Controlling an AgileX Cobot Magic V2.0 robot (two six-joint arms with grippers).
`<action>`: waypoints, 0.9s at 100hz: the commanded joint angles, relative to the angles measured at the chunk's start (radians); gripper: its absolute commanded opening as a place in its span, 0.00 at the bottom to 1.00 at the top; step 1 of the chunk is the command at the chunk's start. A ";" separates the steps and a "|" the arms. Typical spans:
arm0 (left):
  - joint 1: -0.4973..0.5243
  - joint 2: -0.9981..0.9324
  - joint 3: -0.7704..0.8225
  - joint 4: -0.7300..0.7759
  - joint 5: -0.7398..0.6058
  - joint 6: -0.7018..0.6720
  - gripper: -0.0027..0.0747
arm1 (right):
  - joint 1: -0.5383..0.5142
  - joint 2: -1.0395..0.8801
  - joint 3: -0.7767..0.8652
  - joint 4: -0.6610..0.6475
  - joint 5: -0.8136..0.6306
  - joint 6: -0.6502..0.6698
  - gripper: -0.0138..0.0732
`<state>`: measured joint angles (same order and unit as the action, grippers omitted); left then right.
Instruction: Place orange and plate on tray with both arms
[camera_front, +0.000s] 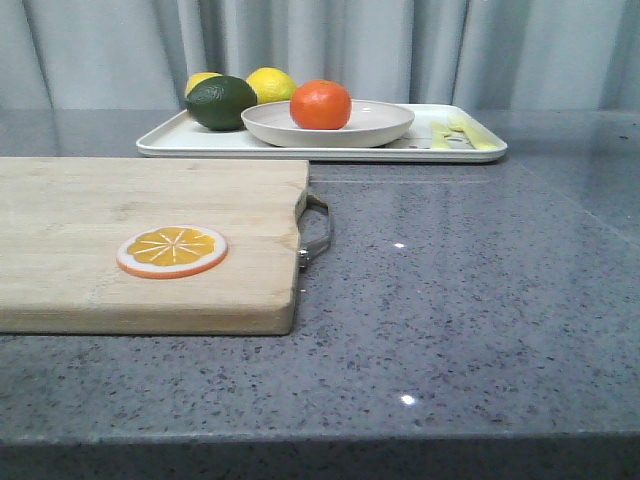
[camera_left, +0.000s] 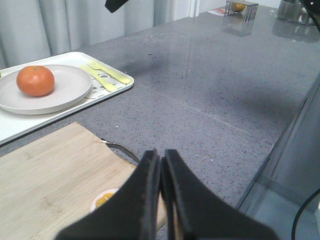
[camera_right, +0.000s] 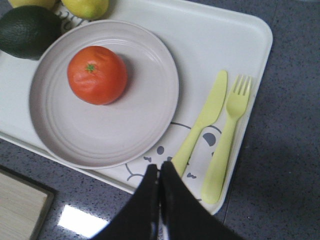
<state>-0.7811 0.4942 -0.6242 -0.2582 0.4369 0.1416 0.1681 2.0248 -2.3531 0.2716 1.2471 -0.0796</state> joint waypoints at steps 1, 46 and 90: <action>0.001 0.006 -0.025 -0.013 -0.073 0.000 0.01 | 0.009 -0.104 -0.025 0.008 0.029 -0.012 0.08; 0.001 0.006 -0.025 -0.013 -0.073 -0.002 0.01 | 0.021 -0.336 0.213 -0.049 0.009 -0.012 0.08; 0.001 0.006 -0.025 -0.013 -0.072 -0.002 0.01 | 0.021 -0.750 0.771 -0.085 -0.235 -0.012 0.08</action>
<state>-0.7811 0.4942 -0.6242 -0.2582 0.4369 0.1416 0.1899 1.3884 -1.6589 0.1896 1.1239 -0.0834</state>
